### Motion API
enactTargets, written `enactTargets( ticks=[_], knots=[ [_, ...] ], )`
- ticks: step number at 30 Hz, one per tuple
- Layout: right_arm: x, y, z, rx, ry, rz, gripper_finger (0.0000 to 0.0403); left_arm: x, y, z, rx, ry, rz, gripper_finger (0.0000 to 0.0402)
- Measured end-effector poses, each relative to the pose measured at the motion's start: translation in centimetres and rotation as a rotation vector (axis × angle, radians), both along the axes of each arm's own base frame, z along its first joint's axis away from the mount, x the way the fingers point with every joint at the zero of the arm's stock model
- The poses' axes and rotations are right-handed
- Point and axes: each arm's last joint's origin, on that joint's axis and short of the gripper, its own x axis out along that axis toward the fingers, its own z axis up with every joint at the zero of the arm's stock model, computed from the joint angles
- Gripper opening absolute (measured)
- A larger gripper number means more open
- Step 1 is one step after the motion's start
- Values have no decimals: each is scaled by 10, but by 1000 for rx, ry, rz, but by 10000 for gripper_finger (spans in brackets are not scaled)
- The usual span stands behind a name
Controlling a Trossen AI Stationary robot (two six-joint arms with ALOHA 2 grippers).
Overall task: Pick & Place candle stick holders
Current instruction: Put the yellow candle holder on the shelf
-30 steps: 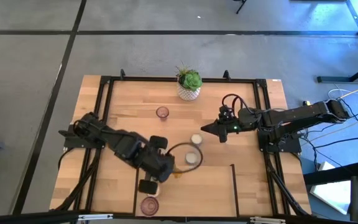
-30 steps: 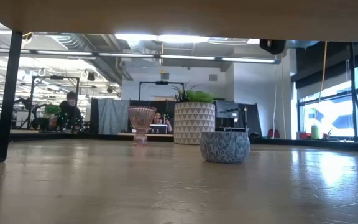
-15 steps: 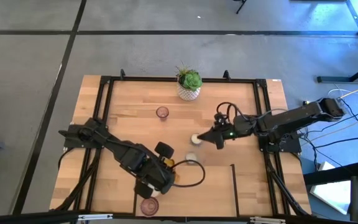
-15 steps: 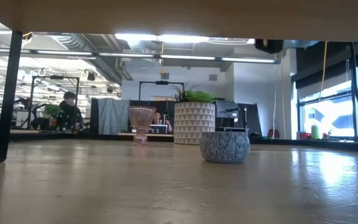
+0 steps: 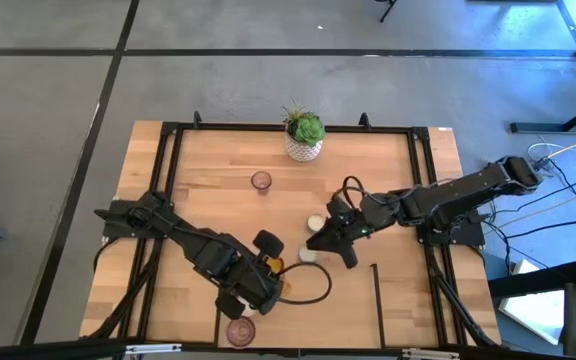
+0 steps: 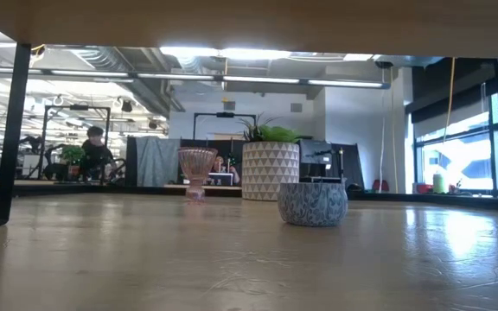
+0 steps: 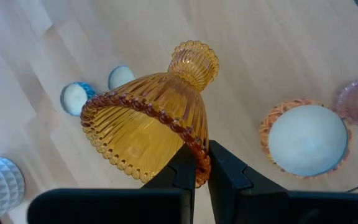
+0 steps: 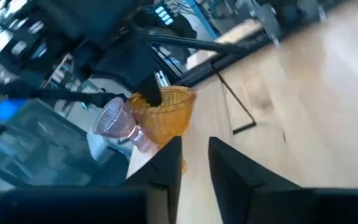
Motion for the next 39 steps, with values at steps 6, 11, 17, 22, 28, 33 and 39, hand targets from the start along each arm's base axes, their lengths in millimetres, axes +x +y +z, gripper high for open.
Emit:
enactTargets(
  ticks=[6,11,17,22,28,33,39],
  knots=[
    [11,-2,-6,221,101,-61,128,0,-1,-1,43,-5,-56,16],
    [12,0,-8,231,111,-55,137,2,2,-2,83,-21,-52,16],
    [13,1,-7,231,94,-60,137,6,8,-2,-50,-7,187,16],
    [13,2,-7,212,88,-54,138,-4,18,16,-267,0,487,16],
    [13,3,-7,184,77,-61,138,-29,38,70,-446,-314,678,16],
    [13,3,-7,168,69,-64,138,-59,63,127,-516,-728,736,16],
    [13,3,-7,162,68,-62,138,-81,79,168,-498,-1026,635,16]
  ],
)
